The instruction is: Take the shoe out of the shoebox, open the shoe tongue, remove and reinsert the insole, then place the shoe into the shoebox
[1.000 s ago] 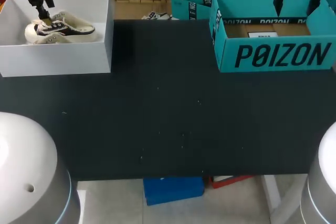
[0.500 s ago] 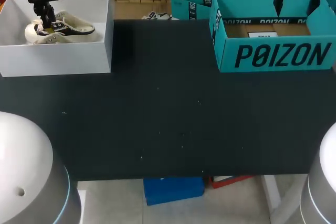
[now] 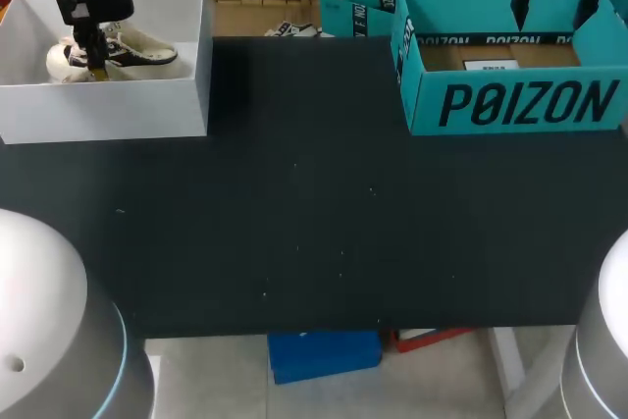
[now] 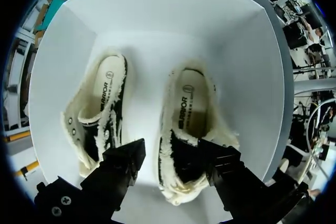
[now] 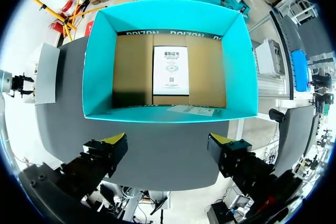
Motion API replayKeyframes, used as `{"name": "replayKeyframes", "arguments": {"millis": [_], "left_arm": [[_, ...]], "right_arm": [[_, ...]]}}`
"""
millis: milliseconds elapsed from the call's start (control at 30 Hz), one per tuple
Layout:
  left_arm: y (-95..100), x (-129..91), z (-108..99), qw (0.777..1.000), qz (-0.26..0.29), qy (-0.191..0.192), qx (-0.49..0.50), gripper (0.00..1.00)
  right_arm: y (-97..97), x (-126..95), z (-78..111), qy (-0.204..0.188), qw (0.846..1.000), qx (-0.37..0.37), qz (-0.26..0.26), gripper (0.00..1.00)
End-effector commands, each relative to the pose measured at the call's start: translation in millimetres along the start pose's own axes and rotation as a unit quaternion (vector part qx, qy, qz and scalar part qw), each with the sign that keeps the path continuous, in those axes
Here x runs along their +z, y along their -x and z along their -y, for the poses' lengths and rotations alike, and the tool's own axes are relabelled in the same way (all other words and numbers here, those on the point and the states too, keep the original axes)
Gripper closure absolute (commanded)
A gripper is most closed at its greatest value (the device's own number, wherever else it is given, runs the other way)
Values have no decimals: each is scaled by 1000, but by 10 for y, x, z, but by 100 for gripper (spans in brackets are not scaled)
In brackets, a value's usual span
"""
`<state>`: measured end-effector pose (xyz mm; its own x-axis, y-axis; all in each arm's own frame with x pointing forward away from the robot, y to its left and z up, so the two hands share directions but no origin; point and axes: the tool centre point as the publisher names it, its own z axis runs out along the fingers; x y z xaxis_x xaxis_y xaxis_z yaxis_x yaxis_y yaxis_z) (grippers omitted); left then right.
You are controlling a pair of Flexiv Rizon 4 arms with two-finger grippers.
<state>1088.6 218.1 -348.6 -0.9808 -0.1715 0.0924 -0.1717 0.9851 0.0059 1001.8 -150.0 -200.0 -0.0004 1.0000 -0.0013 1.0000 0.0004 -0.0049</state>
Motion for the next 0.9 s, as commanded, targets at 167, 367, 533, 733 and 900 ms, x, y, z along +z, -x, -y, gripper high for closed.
{"name": "replayKeyframes", "arguments": {"millis": [167,367,533,733,900], "left_arm": [[75,254,-19,1000,-9,4,-2,47],[119,393,-49,1000,-14,11,-5,51],[134,494,-71,1000,-17,17,-6,53],[136,576,-92,999,-16,27,-10,57],[136,606,-106,999,-16,30,-13,100]], "right_arm": [[0,-3,-5,-1,1000,0,0,0],[0,-3,-5,-1,1000,0,0,0],[0,-3,-5,-1,1000,0,0,0],[0,-3,-5,-1,1000,0,0,0],[0,-3,-5,-1,1000,0,0,0]]}}
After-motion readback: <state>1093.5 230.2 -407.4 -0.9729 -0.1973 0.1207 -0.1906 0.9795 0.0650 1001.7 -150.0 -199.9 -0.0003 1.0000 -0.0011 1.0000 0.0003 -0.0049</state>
